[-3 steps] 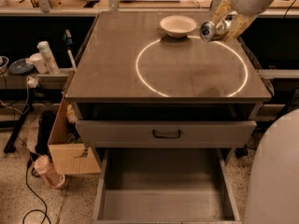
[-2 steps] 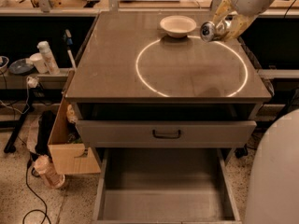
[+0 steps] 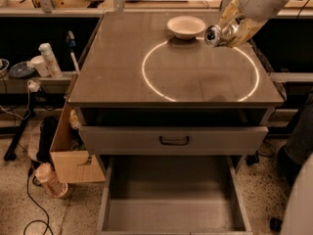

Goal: Place redbull can into middle drawer

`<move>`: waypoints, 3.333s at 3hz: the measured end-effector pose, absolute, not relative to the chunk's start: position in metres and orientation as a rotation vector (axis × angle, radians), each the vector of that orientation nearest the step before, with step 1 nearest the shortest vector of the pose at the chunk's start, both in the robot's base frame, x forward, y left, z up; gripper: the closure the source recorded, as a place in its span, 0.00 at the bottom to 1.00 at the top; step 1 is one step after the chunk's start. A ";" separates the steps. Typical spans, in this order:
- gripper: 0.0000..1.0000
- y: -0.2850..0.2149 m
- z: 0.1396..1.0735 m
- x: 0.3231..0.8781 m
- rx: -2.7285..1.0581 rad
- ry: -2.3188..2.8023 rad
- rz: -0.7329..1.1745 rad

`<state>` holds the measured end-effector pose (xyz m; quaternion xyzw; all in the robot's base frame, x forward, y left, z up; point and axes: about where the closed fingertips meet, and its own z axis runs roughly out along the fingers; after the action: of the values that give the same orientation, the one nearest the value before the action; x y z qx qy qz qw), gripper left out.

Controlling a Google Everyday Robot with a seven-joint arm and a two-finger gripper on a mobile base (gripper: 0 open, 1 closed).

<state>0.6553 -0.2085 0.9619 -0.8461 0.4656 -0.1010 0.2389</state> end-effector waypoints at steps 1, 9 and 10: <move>1.00 -0.201 0.959 0.628 -2.303 1.303 -0.246; 1.00 -0.165 0.926 0.488 -2.271 1.235 -0.026; 1.00 -0.150 0.906 0.460 -2.267 1.359 -0.082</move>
Offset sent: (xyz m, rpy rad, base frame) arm -0.0938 0.0137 -0.0040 0.0455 0.0703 -0.0394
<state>0.4599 -0.1505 0.9059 -0.8309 0.4981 -0.0300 0.2462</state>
